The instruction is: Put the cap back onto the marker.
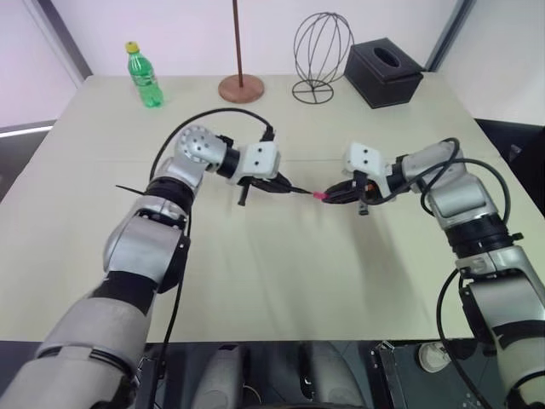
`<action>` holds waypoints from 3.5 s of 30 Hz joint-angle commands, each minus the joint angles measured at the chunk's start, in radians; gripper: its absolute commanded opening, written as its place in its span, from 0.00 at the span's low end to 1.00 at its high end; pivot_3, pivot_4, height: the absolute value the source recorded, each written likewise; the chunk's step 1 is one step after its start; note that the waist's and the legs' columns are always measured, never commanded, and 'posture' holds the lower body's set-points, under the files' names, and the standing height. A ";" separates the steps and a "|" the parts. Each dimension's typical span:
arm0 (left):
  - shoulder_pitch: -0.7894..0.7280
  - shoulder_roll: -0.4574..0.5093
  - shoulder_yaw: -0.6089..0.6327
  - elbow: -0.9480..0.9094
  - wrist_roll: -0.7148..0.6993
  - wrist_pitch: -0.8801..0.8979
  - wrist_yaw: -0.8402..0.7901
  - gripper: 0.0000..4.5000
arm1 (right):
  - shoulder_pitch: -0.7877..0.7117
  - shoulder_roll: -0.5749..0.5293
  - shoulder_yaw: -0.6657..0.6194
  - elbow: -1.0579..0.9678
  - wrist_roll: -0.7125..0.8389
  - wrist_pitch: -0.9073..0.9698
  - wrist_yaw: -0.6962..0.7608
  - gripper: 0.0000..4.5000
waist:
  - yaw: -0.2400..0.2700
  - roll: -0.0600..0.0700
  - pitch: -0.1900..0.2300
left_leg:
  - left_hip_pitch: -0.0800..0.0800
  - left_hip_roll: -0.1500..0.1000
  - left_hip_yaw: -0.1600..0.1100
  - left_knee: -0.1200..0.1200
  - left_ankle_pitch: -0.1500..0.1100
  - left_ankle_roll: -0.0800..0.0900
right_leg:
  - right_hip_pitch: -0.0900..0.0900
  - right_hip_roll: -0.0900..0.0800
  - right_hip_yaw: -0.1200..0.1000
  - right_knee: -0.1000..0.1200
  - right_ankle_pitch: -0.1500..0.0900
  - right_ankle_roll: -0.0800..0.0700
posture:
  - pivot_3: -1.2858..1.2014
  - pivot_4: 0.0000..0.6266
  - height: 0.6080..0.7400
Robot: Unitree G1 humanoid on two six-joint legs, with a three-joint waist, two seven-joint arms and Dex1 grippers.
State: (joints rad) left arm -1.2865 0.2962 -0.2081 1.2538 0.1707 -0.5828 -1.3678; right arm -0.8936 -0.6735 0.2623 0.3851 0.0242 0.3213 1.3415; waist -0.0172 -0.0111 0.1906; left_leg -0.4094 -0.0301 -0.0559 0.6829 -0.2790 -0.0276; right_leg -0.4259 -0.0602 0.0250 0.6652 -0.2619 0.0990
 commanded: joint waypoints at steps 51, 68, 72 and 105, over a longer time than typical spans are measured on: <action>-0.008 -0.070 -0.032 -0.029 0.048 -0.048 0.073 0.00 | -0.146 0.143 0.021 0.124 -0.014 0.049 -0.001 0.02 | -0.001 0.000 0.000 | 0.000 0.000 0.000 0.000 0.000 0.000 | 0.000 0.000 0.000 0.000 0.000 0.000 | 0.52 0.24 1.00; -0.043 -0.096 -0.051 -0.046 0.049 0.045 0.004 0.00 | -0.158 0.168 0.051 0.118 -0.144 -0.082 -0.107 0.02 | -0.002 0.000 0.000 | 0.000 0.000 0.000 0.000 0.000 0.000 | -0.001 0.000 0.000 0.000 0.000 0.000 | 0.52 0.24 1.00; -0.054 -0.110 -0.048 -0.057 0.039 0.084 -0.015 0.00 | -0.156 0.169 0.052 0.119 -0.159 -0.090 -0.124 0.02 | -0.002 0.000 0.000 | 0.000 0.000 0.000 0.000 0.000 0.000 | -0.001 0.000 0.000 0.000 0.000 0.000 | 0.52 0.24 1.00; -0.031 -0.098 0.047 -0.163 -0.029 0.199 -0.044 0.00 | -0.107 0.117 -0.012 -0.126 -0.161 -0.008 -0.139 0.02 | -0.001 0.000 0.000 | 0.000 0.000 0.000 0.000 0.000 -0.001 | -0.001 0.000 0.000 0.000 0.000 0.000 | 0.52 0.24 1.00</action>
State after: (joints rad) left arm -1.3020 0.2634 -0.1513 1.1551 0.1986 -0.3151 -1.3533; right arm -0.9716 -0.5766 0.2801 0.3237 -0.1706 0.3213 1.2415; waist -0.0182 -0.0109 0.1906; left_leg -0.4097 -0.0305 -0.0561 0.6827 -0.2787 -0.0282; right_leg -0.4268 -0.0605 0.0250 0.6656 -0.2619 0.0990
